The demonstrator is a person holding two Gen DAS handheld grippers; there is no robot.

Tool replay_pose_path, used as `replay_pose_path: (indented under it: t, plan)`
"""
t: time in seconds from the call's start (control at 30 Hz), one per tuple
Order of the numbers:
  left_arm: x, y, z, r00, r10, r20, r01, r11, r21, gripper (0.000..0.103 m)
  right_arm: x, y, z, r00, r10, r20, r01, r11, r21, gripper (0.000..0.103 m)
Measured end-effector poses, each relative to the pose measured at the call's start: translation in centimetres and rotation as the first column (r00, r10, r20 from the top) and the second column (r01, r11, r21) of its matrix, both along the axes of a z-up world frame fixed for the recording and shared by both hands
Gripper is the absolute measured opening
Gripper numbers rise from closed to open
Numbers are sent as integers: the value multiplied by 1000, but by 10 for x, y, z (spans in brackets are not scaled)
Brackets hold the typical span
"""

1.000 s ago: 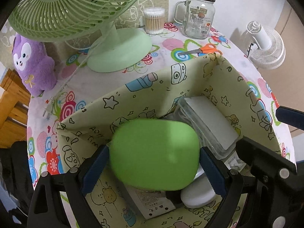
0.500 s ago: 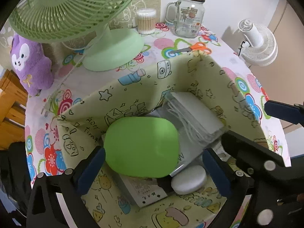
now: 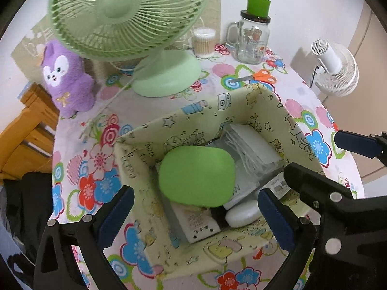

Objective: Organize rigid objects

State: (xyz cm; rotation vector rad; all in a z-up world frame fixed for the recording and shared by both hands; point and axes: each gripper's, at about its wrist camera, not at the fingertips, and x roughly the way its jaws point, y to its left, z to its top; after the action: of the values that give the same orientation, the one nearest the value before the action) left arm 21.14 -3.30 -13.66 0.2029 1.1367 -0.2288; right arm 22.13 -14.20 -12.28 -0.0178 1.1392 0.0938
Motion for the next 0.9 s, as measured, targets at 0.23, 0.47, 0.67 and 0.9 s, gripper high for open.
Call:
replay_pose_path:
  t: [0.23, 0.47, 0.67, 0.9]
  plan:
    - [-13, 9, 12, 999, 35, 32, -35, 999, 26, 103, -9, 5, 8, 999, 29, 20, -29, 1000, 3, 85]
    - [-28, 17, 24, 996, 75, 50, -76, 997, 17, 103, -20, 3, 14, 999, 38, 30, -38, 999, 1, 85]
    - [-46, 21, 36, 992, 111, 61, -112, 994, 14, 103, -33, 3, 24, 997, 63, 47, -63, 998, -4, 85]
    - [-68, 24, 57, 984, 151, 96, -151, 988, -6, 103, -52, -4, 42, 993, 78, 85, -79, 997, 5, 85]
